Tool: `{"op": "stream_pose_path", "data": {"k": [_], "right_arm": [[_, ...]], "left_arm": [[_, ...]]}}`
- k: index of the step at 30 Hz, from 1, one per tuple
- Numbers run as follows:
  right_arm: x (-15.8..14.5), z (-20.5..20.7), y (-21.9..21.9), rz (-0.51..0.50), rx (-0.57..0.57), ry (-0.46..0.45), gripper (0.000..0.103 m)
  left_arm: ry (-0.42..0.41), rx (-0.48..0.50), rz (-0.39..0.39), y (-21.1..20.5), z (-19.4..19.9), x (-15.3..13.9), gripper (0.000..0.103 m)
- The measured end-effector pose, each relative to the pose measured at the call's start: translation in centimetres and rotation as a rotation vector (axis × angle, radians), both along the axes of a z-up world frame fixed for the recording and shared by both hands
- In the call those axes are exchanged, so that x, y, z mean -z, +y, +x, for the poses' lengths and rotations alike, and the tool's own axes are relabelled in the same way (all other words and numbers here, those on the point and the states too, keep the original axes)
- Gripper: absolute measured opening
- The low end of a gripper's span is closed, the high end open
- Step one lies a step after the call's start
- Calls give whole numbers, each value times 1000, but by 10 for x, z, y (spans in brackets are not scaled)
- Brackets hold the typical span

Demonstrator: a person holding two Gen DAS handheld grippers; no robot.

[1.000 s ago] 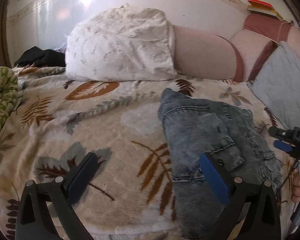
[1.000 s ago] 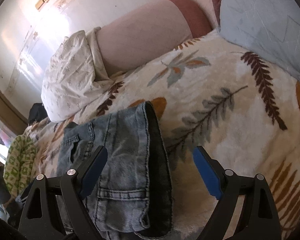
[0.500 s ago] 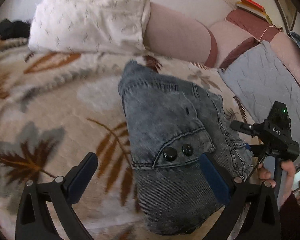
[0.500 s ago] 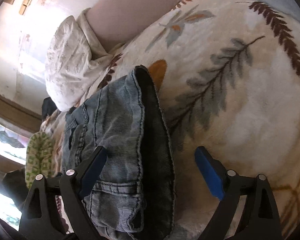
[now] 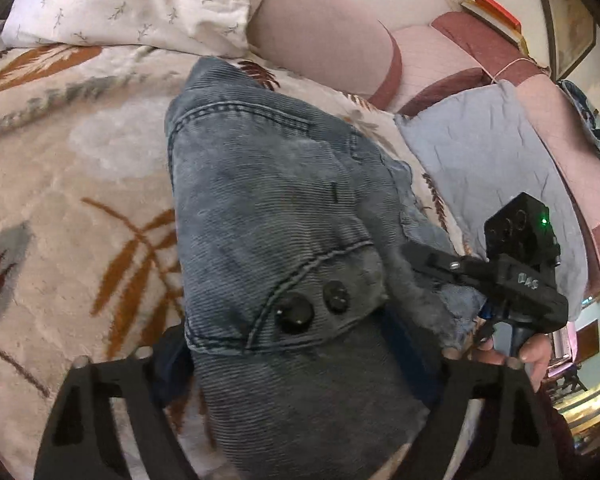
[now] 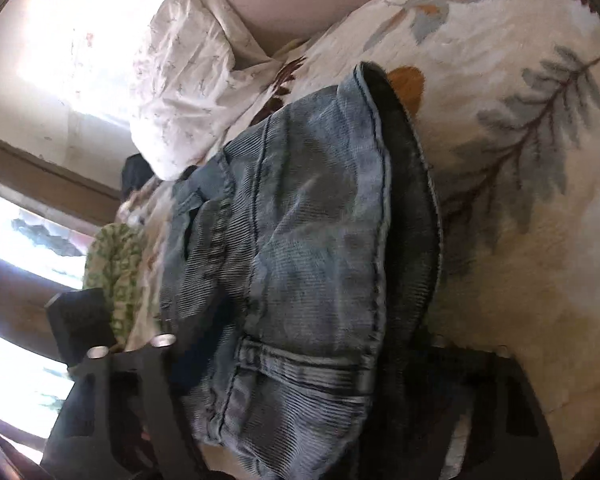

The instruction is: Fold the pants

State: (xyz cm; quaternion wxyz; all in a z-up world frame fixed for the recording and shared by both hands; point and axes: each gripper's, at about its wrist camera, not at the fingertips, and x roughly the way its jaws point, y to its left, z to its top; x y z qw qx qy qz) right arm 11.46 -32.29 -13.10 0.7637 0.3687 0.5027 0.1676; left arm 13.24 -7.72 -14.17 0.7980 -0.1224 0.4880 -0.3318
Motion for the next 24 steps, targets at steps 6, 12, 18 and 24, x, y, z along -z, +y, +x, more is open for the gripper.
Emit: {"op": "stream_pose_path", "data": {"k": [6, 12, 18, 24], "right_arm": [[-15, -4, 13, -26, -12, -41, 38], [-40, -7, 35, -48, -23, -133, 30], [-73, -7, 70, -55, -44, -284, 29], [-74, 5, 109, -73, -76, -335, 29]], "left_arm": [[-56, -21, 24, 6, -2, -17, 60], [-190, -90, 61, 32, -10, -50, 55], [-323, -178, 66, 69, -20, -84, 55], [-322, -243, 228, 82, -7, -59, 55]]}}
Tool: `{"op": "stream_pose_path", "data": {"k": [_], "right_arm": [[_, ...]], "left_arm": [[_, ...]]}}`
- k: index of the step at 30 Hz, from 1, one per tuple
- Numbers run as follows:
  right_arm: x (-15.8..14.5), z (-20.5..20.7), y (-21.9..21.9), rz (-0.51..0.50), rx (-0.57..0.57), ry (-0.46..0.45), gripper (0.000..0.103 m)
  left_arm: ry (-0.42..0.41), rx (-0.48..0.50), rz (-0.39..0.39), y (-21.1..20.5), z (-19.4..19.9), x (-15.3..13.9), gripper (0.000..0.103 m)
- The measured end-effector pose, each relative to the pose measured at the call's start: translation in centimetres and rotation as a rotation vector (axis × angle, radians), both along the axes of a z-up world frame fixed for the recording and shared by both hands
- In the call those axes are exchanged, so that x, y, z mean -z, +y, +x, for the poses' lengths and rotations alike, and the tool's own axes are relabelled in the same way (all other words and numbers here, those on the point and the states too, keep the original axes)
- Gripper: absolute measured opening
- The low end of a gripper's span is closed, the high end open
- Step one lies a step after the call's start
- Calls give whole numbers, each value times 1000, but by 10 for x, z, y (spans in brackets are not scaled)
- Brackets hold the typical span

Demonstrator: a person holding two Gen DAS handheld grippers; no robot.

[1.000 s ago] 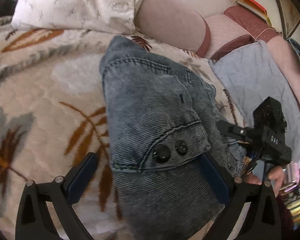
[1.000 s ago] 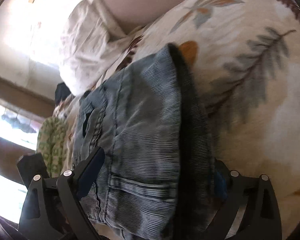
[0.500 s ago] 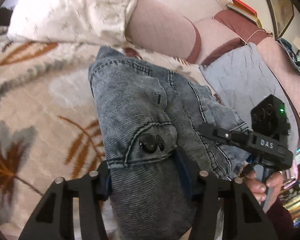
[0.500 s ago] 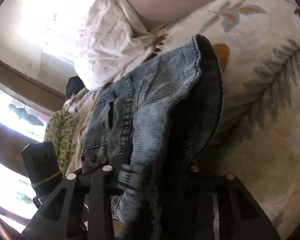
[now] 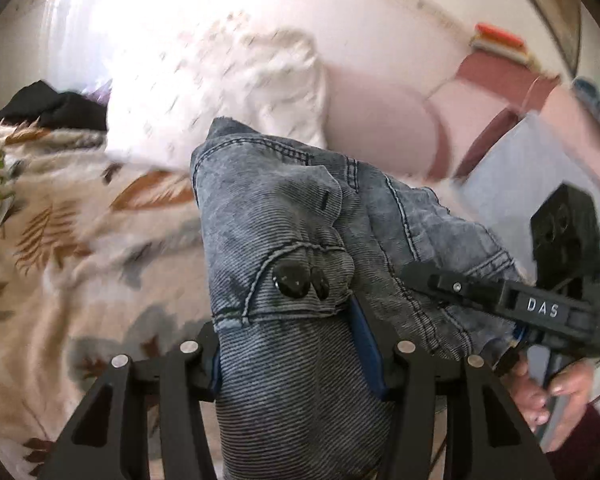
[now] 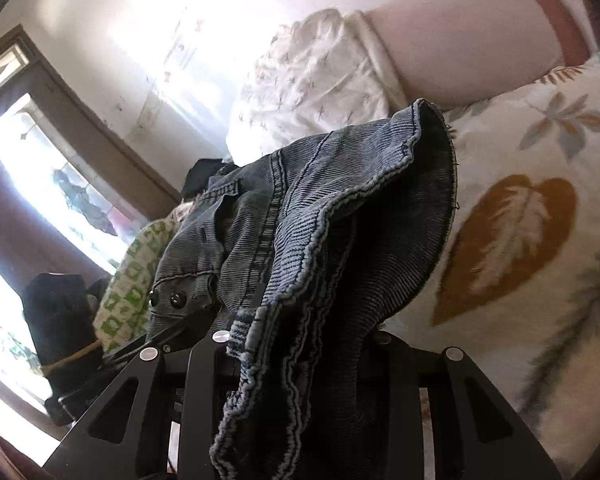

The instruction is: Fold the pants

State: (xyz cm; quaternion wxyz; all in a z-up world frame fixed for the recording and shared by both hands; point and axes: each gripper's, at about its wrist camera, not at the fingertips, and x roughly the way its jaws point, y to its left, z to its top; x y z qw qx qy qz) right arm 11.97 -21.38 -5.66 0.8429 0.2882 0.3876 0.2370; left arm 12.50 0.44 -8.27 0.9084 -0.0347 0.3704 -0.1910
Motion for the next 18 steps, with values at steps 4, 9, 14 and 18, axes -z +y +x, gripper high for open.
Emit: {"op": "stream_pose_path", "data": {"k": [4, 9, 14, 18], "right_arm": [[38, 18, 24, -69, -13, 115, 35], [66, 22, 21, -86, 29, 226, 73], [49, 14, 7, -70, 64, 226, 75], [18, -6, -4, -93, 109, 174, 76]], "left_arm": [[115, -63, 90, 2, 19, 39, 68], [74, -100, 157, 1, 15, 29, 86], [-54, -171, 318, -11, -3, 2, 93], [-133, -215, 388, -16, -30, -18, 97]]}}
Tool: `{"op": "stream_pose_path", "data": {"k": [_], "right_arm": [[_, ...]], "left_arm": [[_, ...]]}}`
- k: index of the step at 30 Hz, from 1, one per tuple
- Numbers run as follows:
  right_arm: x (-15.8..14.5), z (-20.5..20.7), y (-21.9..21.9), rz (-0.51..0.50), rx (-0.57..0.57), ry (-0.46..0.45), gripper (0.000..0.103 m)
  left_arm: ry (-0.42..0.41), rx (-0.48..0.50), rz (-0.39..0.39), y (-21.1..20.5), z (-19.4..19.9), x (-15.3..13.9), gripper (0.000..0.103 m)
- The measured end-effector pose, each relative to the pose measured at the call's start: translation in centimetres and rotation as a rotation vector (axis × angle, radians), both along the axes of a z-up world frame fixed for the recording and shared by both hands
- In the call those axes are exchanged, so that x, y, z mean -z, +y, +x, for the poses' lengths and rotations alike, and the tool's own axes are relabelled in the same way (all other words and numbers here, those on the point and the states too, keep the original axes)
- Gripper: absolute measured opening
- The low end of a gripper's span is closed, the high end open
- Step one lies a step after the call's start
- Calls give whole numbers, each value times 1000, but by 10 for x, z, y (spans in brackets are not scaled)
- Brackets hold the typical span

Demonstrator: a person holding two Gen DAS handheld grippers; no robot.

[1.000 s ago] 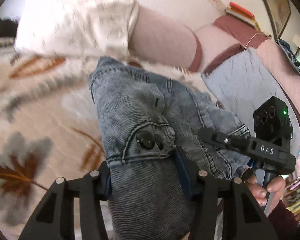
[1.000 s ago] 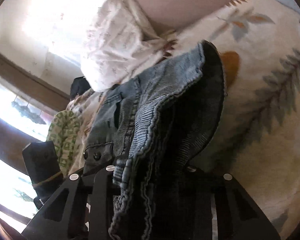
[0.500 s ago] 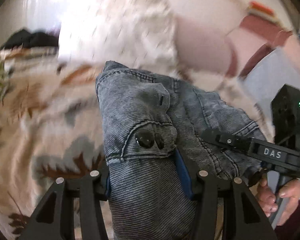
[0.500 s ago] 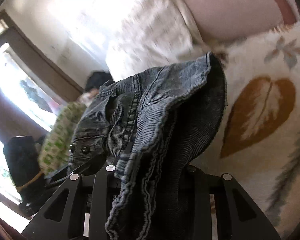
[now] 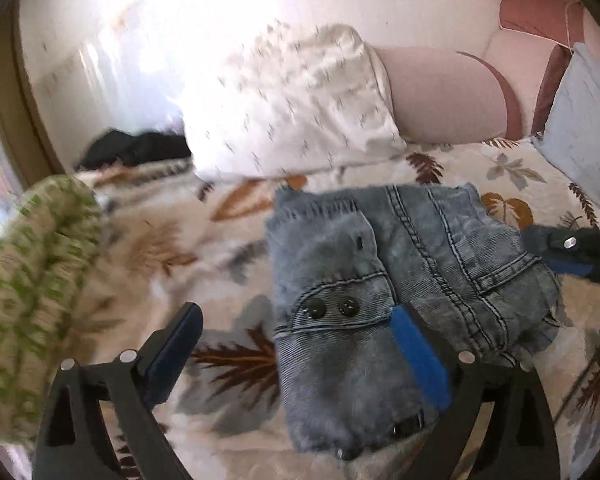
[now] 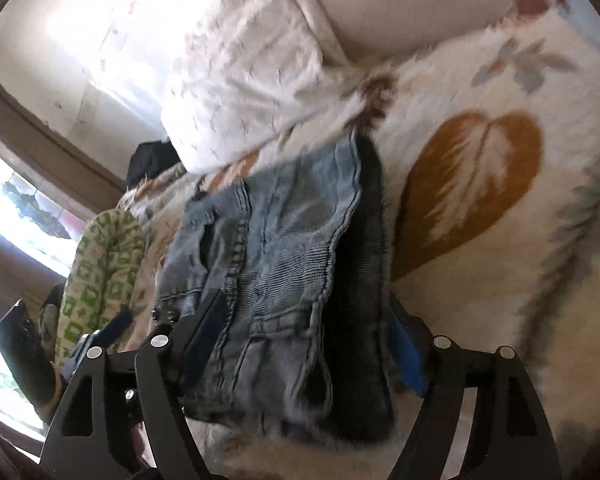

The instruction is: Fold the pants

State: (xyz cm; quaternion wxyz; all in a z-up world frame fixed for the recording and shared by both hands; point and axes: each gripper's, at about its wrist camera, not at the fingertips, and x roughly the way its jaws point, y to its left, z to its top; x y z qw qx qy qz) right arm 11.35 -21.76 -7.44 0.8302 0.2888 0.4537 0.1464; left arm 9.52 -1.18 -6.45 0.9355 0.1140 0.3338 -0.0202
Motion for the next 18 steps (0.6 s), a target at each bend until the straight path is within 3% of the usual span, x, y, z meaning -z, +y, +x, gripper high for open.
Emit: {"op": "stream_pose_path", "data": {"k": [3, 8, 15, 18], "right_arm": [[-27, -25, -6, -64, 46, -81, 77], [-69, -80, 2, -163, 87, -244, 80], [-101, -155, 20, -291, 86, -435, 82], [-104, -176, 20, -284, 104, -485, 83]], "left_arm": [[-65, -4, 25, -2, -24, -17, 101], [-138, 1, -36, -1, -67, -46, 103], [-197, -33, -103, 13, -120, -61, 103], [-228, -53, -102, 16, -136, -64, 103]]}}
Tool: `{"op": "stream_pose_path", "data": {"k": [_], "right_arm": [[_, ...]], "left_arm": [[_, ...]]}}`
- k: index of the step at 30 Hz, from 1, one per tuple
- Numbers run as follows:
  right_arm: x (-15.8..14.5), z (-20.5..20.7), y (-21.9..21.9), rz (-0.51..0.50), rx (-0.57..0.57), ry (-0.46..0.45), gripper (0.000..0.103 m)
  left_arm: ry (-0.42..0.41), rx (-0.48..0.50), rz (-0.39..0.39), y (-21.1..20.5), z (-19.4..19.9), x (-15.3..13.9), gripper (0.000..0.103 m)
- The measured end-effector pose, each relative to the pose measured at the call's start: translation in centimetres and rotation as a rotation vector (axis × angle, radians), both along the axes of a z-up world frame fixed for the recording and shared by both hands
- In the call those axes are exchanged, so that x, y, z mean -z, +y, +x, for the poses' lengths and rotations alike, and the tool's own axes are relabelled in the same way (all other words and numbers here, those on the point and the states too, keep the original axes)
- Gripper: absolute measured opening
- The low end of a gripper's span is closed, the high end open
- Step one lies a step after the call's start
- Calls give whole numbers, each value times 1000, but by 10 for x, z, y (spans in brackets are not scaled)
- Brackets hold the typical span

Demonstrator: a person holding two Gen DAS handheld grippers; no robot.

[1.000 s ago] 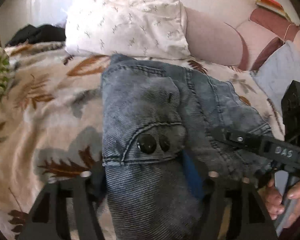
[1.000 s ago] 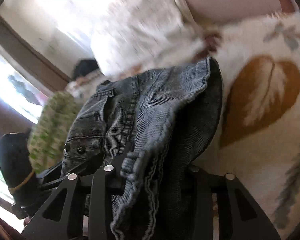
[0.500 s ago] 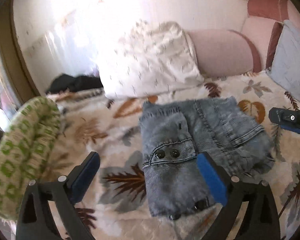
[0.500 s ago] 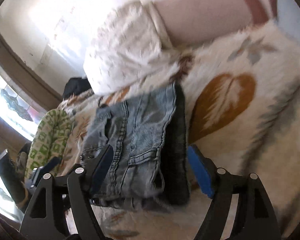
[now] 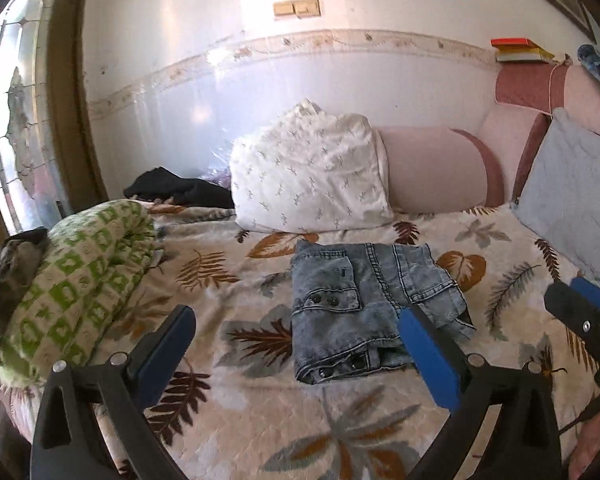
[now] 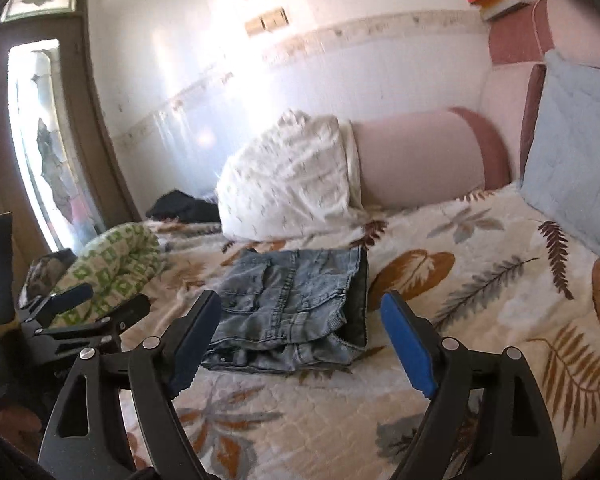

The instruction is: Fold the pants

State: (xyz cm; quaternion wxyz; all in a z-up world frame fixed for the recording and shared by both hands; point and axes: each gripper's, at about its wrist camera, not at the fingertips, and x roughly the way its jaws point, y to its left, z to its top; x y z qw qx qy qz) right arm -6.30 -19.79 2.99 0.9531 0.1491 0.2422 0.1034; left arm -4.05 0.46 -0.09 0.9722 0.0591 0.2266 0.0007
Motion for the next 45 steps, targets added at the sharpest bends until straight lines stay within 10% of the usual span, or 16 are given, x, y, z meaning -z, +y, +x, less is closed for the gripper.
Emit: {"op": "stream_pose_path", "data": {"k": [13, 45], "right_arm": [[-2, -56, 19, -50, 22, -114, 84], [14, -22, 21, -53, -16, -70, 84]], "left_arm": [[16, -73, 7, 12, -32, 11, 103], [23, -102, 22, -6, -29, 10, 103]]}}
